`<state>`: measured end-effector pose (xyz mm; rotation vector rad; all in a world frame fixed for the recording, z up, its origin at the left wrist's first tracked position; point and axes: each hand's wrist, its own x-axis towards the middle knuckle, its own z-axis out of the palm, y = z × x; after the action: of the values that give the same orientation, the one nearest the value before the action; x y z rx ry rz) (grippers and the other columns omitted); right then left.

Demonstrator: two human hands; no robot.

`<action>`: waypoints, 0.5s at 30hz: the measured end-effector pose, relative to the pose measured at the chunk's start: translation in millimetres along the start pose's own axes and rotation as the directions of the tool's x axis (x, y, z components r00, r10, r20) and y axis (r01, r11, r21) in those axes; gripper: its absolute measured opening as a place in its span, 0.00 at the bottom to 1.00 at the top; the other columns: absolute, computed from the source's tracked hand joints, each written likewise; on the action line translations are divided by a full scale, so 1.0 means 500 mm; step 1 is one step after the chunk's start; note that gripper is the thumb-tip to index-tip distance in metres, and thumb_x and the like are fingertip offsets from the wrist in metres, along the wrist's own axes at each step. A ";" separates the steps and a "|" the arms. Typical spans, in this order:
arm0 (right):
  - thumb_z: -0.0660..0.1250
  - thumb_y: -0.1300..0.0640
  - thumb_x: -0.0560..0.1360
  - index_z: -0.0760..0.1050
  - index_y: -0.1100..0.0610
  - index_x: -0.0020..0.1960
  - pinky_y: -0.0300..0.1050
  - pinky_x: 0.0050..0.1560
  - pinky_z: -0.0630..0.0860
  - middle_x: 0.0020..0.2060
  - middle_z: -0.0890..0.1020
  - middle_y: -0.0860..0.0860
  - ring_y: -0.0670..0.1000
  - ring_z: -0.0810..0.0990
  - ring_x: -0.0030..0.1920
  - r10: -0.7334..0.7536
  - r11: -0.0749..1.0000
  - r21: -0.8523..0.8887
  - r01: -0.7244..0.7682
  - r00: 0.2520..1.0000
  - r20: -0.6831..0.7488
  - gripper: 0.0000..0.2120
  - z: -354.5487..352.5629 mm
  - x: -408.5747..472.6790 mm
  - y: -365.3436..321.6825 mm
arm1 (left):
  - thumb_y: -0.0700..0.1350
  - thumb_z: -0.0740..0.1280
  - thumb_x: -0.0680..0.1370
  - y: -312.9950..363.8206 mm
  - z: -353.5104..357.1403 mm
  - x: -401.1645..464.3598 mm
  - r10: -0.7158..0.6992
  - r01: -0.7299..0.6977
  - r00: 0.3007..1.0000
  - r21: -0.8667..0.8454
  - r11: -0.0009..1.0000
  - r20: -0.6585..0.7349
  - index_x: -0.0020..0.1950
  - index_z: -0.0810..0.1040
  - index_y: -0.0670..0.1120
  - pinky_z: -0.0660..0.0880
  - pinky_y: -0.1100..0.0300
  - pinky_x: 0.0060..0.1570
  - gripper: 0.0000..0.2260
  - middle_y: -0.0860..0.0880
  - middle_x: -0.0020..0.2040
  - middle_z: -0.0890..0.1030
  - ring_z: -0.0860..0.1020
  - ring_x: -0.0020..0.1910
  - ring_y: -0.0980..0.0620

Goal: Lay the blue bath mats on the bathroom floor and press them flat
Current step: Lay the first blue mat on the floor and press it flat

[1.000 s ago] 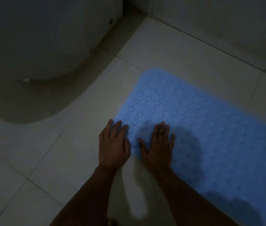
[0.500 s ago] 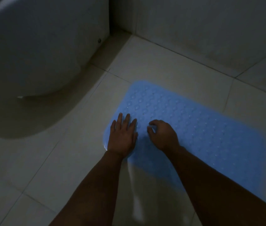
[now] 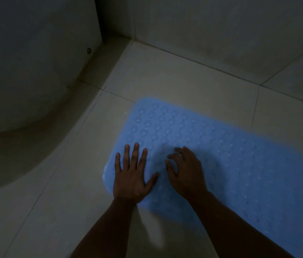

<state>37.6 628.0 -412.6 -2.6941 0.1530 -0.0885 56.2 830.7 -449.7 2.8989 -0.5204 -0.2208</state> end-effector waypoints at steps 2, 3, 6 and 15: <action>0.63 0.46 0.79 0.82 0.53 0.55 0.59 0.64 0.75 0.62 0.81 0.54 0.60 0.77 0.66 -0.001 1.000 0.009 0.001 1.000 0.002 0.14 0.000 0.001 0.010 | 0.72 0.55 0.79 0.001 -0.003 0.003 -0.007 0.007 1.000 0.005 1.000 0.019 0.85 0.52 0.50 0.48 0.33 0.79 0.41 0.45 0.85 0.47 0.43 0.84 0.40; 0.63 0.46 0.79 0.82 0.53 0.55 0.59 0.64 0.75 0.61 0.81 0.55 0.60 0.77 0.66 -0.002 1.000 0.020 0.001 1.000 0.007 0.14 -0.001 0.002 0.016 | 0.73 0.55 0.79 0.003 -0.005 0.004 -0.012 0.012 1.000 0.003 1.000 0.027 0.85 0.52 0.51 0.48 0.33 0.79 0.42 0.46 0.85 0.46 0.42 0.84 0.41; 0.63 0.47 0.80 0.81 0.53 0.55 0.60 0.64 0.74 0.62 0.81 0.55 0.61 0.77 0.67 0.002 1.000 0.029 -0.003 1.000 0.020 0.14 -0.002 0.006 0.021 | 0.75 0.54 0.77 0.006 -0.007 0.007 -0.014 0.014 0.999 -0.004 1.000 0.039 0.85 0.52 0.51 0.48 0.33 0.79 0.43 0.46 0.85 0.46 0.42 0.84 0.41; 0.63 0.44 0.78 0.82 0.53 0.53 0.62 0.60 0.77 0.60 0.81 0.57 0.63 0.78 0.65 0.124 0.991 0.043 -0.126 0.991 0.047 0.15 -0.041 -0.012 -0.009 | 0.83 0.49 0.71 0.002 -0.038 0.028 -0.047 0.071 0.968 -0.091 0.993 0.248 0.84 0.42 0.56 0.33 0.40 0.79 0.50 0.50 0.84 0.36 0.32 0.82 0.46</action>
<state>30.2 624.3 -392.5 -2.6313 0.3018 0.0063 72.3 827.8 -432.7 2.8076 -0.4465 -0.6029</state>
